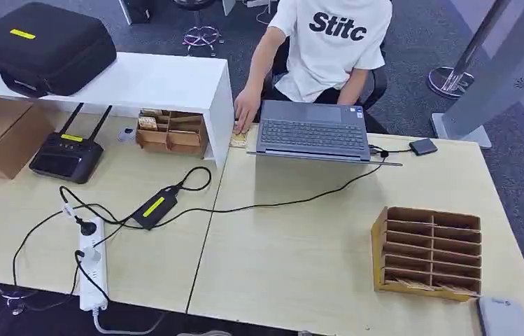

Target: Pass the card to the sensor for recognition and then transmit it.

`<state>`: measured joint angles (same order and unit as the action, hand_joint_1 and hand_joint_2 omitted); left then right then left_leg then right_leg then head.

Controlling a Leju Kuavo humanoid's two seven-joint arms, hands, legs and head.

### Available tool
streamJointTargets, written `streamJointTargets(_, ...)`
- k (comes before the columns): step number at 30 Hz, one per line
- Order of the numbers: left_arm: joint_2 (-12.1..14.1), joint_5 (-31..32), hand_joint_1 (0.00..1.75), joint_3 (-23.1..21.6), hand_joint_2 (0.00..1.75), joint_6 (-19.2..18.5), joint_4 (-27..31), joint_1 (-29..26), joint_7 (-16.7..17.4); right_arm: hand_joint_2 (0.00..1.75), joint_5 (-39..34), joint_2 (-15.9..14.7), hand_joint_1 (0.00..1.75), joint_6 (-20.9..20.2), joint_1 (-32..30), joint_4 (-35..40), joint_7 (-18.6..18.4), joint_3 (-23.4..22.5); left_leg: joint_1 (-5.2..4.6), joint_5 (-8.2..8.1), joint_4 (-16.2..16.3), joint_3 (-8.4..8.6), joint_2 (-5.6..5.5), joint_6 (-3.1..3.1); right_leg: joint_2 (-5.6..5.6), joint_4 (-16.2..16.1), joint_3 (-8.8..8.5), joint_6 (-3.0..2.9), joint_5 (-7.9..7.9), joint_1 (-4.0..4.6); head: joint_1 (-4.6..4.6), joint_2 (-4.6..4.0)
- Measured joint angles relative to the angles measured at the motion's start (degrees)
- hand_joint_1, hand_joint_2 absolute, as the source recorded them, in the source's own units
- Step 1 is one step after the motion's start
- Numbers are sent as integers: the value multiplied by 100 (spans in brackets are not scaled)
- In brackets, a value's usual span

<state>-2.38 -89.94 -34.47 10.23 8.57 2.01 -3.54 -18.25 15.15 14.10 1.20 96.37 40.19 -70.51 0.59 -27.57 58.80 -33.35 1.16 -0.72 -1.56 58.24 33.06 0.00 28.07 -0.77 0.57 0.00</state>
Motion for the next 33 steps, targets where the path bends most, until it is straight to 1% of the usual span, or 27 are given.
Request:
streamJointTargets(3, -11, 0, 0, 9, 175, -4, 0, -1, -39, 175, 7, 55, 0, -81, -32, 190, -11, 61, -1, 0, 0, 0, -1, 0, -1, 0, 0, 0, 0, 0, 0, 0)
streamJointTargets(6, -39, 0, 0, 48, 175, -13, 0, -1, -147, 175, 197, 94, 0, -398, -81, 431, -265, 206, -2, 0, 0, 0, 0, 0, 0, 0, 0, 0, 0, -2, 2, 0)
streamJointTargets(9, -74, 0, 0, 94, 175, -35, 0, -1, -253, 175, 676, 138, 0, -845, -120, 775, -717, 382, -2, 0, 0, 0, -2, 0, -2, 0, 0, 0, 0, -2, 0, 0)
streamJointTargets(11, -125, 0, 0, 219, 175, -63, 0, -8, -363, 175, 1159, 140, 0, -1238, -352, 1249, -1291, 700, -5, 0, 0, -11, -11, 0, -10, 4, 0, 0, 0, -6, 0, 0)
streamJointTargets(12, -153, 0, 0, 278, 175, -85, 0, -15, -418, 175, 1503, 138, 0, -1419, -455, 1507, -1474, 974, -1, 0, -1, -14, -7, -1, -7, 4, 1, 0, 0, -1, 0, 0)
streamJointTargets(13, -179, 0, 0, 334, 175, -129, 0, -17, -478, 175, 1961, 138, 0, -1545, -513, 1734, -1576, 1332, -1, 1, -1, -11, 2, -2, 7, 5, 5, -2, -2, -1, 0, 0)
streamJointTargets(14, -216, 0, 0, 356, 175, -151, 0, -12, -501, 175, 2271, 138, 0, -1565, -531, 1860, -1618, 1551, -1, 1, -2, -10, 12, -2, 15, 7, 5, -4, -2, -1, 4, 0)
streamJointTargets(15, -232, 0, 0, 383, 175, -197, 0, -1, -540, 175, 2668, 133, 0, -1576, -540, 2015, -1644, 1990, -1, 1, -2, -5, 15, -2, 17, 6, 6, -4, -2, -1, 0, 0)
streamJointTargets(17, -267, 0, 0, 406, 175, -271, 0, 0, -577, 175, 3318, 96, 0, -1711, -543, 2185, -1696, 2634, 2, 7, -2, -8, 5, -7, 5, 8, -1, -4, -3, 1, -2, 0)
streamJointTargets(19, -269, 11, 0, 428, 175, -338, 0, -13, -558, 175, 4250, 11, 0, -1862, -457, 2175, -1896, 3433, 3, 12, -2, -11, 12, -13, 13, 13, 5, -11, -7, 3, -2, 0)
streamJointTargets(21, -260, 61, 0, 428, 175, -396, 0, 9, -437, 175, 5096, -96, 0, -1729, -371, 1982, -2033, 4426, 4, 14, -2, -4, 22, -16, 24, 13, 11, -20, -14, 4, 0, 0)
streamJointTargets(22, -258, 92, 0, 428, 175, -426, 0, 16, -373, 175, 5299, -149, 0, -1665, -318, 1859, -2085, 4780, 4, 18, -2, -4, 16, -19, 18, 14, 11, -20, -14, 4, 0, 0)
streamJointTargets(23, -254, 159, 0, 428, 175, -461, 0, 11, -270, 175, 5450, -244, 0, -1540, -224, 1664, -2163, 5227, 4, 25, -2, -8, 13, -16, 14, 16, 12, -21, -14, 4, 2, 0)
streamJointTargets(24, -240, 227, 0, 420, 175, -470, -2, 7, -178, 175, 5588, -312, 0, -1419, -73, 1487, -2252, 5548, 4, 30, -2, -10, 13, -20, 14, 17, 14, -22, -15, 4, 0, 0)
streamJointTargets(26, -179, 335, 0, 352, 175, -474, -2, 8, -11, 175, 5918, -481, 0, -1208, 306, 1127, -2501, 6060, 4, 32, -2, -10, 16, -22, 17, 20, 17, -24, -18, 5, 2, 0)
streamJointTargets(28, -112, 415, 0, 271, 175, -494, -2, 11, 118, 175, 6451, -722, 0, -1012, 783, 701, -2891, 6483, 4, 35, -2, -9, 16, -21, 16, 19, 17, -24, -21, 4, -2, 0)
streamJointTargets(31, -17, 463, 0, 144, 175, -516, -2, 11, 252, 175, 7209, -995, 0, -927, 1515, 86, -3369, 6778, 3, 39, 0, -10, 15, -20, 16, 18, 19, -26, -32, 4, 0, 0)
streamJointTargets(33, 29, 470, 0, 68, 175, -525, -2, 10, 291, 175, 7574, -1152, 0, -920, 1916, -268, -3504, 6850, 3, 42, 1, -11, 8, -18, 9, 18, 18, -26, -33, 4, -2, 0)
